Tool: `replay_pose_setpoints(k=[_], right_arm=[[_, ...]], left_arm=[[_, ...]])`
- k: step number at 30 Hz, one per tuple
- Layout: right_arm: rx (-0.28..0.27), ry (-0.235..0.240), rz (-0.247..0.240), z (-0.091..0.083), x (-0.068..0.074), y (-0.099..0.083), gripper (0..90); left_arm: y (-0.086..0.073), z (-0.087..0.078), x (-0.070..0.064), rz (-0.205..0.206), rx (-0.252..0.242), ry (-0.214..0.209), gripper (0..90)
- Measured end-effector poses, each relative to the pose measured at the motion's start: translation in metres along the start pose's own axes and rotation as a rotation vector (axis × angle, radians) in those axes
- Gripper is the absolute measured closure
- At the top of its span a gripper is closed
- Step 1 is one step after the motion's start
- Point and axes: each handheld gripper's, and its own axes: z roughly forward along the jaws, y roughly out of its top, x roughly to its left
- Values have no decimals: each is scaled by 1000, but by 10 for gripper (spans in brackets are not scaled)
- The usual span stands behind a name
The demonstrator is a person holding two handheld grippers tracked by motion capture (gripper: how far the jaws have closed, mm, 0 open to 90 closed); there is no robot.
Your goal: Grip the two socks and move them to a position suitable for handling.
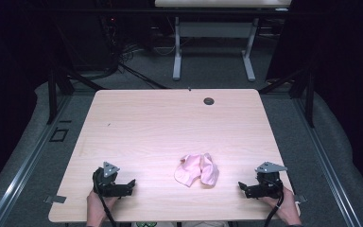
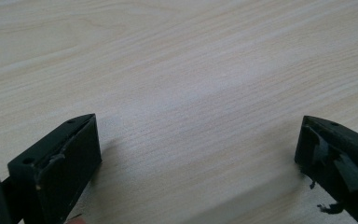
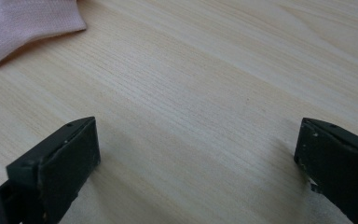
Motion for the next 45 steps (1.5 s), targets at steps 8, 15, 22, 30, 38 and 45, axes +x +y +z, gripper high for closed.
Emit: replay_pose_setpoints(k=[8,15,22,30,38,45], right_arm=[[10,-19,20,2,1,3,0],[10,-24,25,3,1,4,0],[13,-30,25,3,1,5,0],[14,-35,40,3,1,5,0],[10,-49,41,4,1,5,0],[7,-49,46,4,1,5,0]], left_arm=[[0,0,0,3,2,1,4],[1,1,-1,-7,-3,4,5],[2,0,-1,-6,11,8,4],[9,-4,-4,3,3,-11,6],[35,-10,-20,79,-26,-60,6],[59,-9,-38,152,-37,-122,6]])
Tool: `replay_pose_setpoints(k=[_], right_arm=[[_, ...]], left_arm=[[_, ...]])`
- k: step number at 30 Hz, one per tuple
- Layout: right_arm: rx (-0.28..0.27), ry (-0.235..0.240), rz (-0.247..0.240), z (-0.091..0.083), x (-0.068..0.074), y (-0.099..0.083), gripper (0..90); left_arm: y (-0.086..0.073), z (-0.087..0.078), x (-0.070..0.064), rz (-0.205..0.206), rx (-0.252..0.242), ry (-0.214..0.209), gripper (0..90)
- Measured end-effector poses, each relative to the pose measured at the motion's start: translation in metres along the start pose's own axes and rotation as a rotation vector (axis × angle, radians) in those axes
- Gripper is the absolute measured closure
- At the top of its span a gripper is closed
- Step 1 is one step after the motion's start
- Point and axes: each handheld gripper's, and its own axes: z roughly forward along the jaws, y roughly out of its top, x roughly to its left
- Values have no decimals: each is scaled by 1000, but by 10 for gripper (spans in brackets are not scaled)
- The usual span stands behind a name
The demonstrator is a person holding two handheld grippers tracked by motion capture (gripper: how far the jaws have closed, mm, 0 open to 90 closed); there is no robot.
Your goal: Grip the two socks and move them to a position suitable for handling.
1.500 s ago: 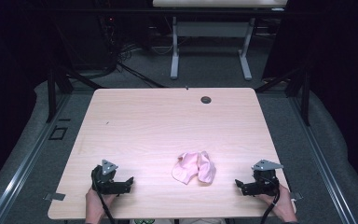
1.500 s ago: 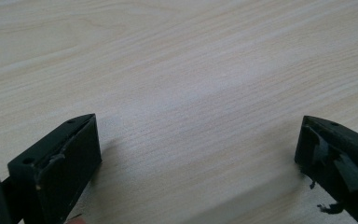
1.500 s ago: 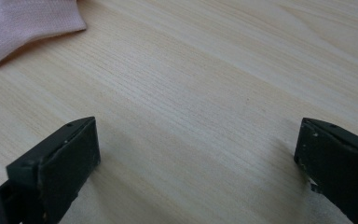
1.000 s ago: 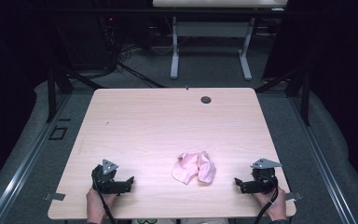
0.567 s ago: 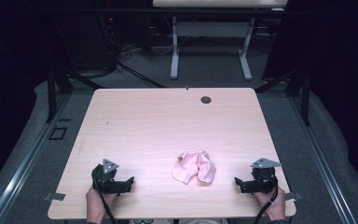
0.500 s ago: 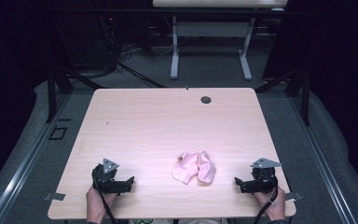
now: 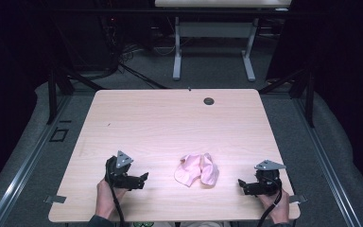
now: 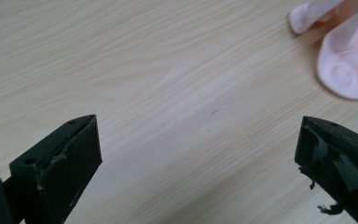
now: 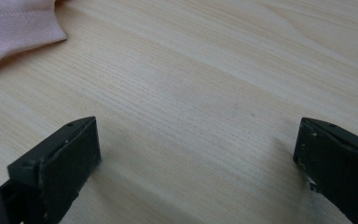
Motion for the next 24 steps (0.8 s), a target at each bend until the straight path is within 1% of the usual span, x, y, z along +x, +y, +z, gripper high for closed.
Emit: replay_pose_setpoints(k=[2,3,4,5,6,7,8,9,10,11,12,13,14,15,16,17,19,20,22,23,24], right_arm=[[0,-1,1,0,0,0,0],[4,0,-3,0,0,0,0],[4,-1,-2,0,0,0,0],[4,-1,-2,0,0,0,0],[4,-1,-2,0,0,0,0],[4,-1,-2,0,0,0,0],[4,-1,-2,0,0,0,0],[3,-2,-1,0,0,0,0],[4,1,-2,0,-1,0,0],[4,1,-2,0,-1,0,1],[4,0,-1,0,-1,0,1],[4,0,-1,0,-1,0,1],[3,1,-1,0,0,0,1],[3,0,-1,0,-1,0,1],[3,0,-1,0,-1,0,1],[3,0,-1,0,-1,0,1],[3,-1,0,0,-1,0,1],[4,0,0,-1,-1,0,1],[3,0,0,-1,-1,0,1],[4,0,0,-1,-1,0,1],[4,0,0,0,-1,0,1]], left_arm=[[9,3,-5,27,4,-18,6],[18,7,-11,48,5,-38,6],[18,7,-11,48,5,-38,5],[22,9,-13,58,10,-56,5],[31,14,-20,73,9,-90,5],[36,18,-24,84,4,-94,5],[36,18,-24,84,4,-94,5],[45,24,-31,106,9,-126,5],[45,24,-31,106,9,-126,5],[49,28,-34,116,12,-141,5],[58,35,-42,139,14,-156,5],[58,35,-42,139,14,-156,7],[63,38,-45,152,19,-167,7],[68,42,-50,164,30,-182,16],[71,45,-53,169,31,-190,35],[74,50,-56,173,29,-201,35],[81,57,-61,185,41,-229,70],[84,61,-65,194,48,-225,97],[88,69,-69,211,64,-247,141],[92,75,-74,229,78,-248,179],[92,75,-74,229,78,-248,204]])
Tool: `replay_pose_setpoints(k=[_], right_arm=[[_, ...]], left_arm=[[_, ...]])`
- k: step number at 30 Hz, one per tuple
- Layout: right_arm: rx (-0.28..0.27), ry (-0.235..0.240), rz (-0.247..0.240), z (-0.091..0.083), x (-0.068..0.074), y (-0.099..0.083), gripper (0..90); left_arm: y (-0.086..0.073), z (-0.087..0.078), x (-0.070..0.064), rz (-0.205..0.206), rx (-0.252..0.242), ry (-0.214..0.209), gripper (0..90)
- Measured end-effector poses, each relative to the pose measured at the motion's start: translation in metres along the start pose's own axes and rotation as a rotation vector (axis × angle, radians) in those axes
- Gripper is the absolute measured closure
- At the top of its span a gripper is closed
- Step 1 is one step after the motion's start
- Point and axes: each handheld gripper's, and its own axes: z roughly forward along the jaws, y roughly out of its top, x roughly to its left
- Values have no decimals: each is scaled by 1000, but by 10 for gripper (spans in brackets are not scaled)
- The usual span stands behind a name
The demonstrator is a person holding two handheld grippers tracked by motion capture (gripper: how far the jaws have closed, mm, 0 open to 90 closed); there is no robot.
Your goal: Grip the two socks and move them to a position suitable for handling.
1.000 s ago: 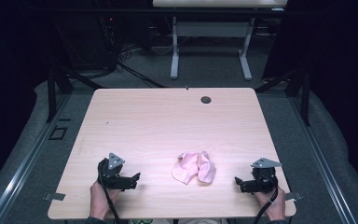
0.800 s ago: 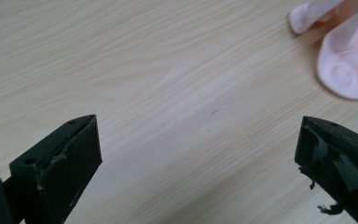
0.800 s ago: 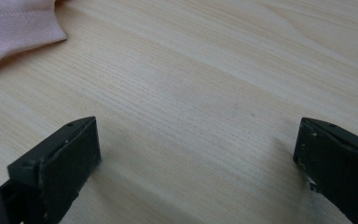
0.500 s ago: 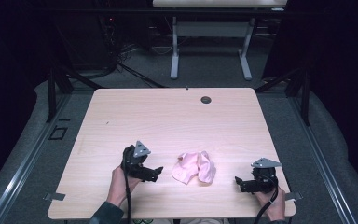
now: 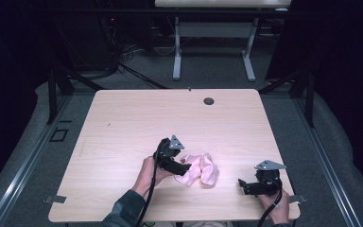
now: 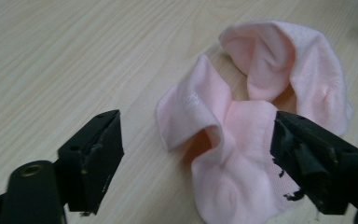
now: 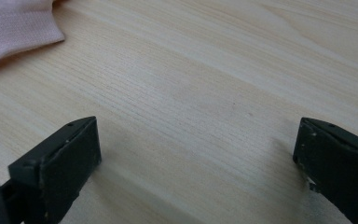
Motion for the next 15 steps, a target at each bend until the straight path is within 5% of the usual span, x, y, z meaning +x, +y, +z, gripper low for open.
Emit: replay_pose_setpoints(k=[7,10,15], right_arm=[[0,0,0,0,0,0,1],[-2,2,0,0,0,0,1],[-1,0,0,0,0,0,1]], left_arm=[[2,25,-1,18,73,-21,348],[-2,31,-2,27,96,5,439],[-9,36,-3,38,104,-2,666]])
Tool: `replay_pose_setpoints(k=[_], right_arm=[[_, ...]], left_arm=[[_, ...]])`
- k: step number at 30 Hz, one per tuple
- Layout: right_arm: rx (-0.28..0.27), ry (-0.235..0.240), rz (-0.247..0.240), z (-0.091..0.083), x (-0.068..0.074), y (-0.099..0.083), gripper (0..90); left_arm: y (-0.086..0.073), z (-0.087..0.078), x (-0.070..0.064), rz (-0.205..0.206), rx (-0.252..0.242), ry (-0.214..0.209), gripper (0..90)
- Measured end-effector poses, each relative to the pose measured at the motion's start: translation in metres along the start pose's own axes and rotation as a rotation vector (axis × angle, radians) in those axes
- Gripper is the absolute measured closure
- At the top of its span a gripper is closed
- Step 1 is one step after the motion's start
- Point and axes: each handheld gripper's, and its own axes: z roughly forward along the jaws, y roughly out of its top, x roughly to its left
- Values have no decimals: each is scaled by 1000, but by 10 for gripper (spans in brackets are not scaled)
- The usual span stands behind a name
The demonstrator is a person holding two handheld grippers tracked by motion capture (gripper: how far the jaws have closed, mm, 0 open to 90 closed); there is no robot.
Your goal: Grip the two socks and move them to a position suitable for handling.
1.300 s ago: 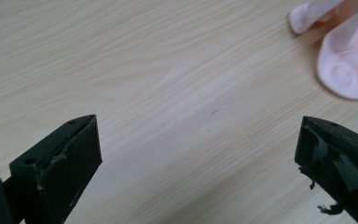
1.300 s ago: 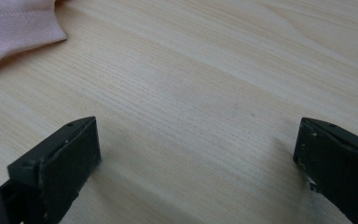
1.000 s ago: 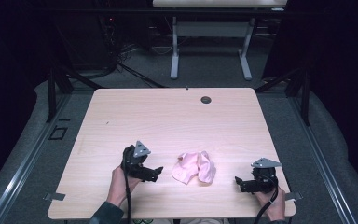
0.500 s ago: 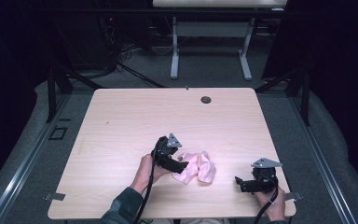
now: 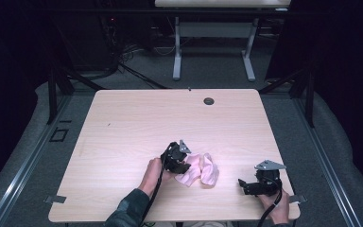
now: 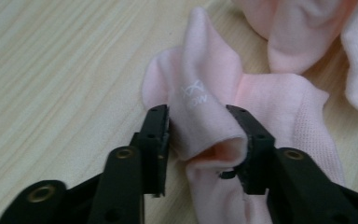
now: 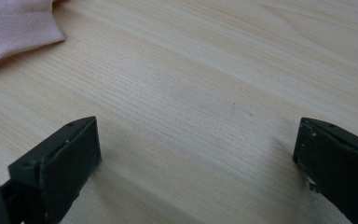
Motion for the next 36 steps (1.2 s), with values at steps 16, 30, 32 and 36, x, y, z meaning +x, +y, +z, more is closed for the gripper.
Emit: replay_pose_setpoints(k=[16,30,32,36], right_arm=[[-2,0,1,0,0,0,1],[-2,-4,4,0,0,0,1],[-2,-3,4,0,0,0,1],[-2,-4,5,0,0,0,1]], left_arm=[[-12,-40,-6,-147,-118,3,836],[-51,-58,-34,-243,-60,-27,821],[-57,-51,-36,-247,-41,-27,812],[-60,-46,-38,-232,-33,-18,729]])
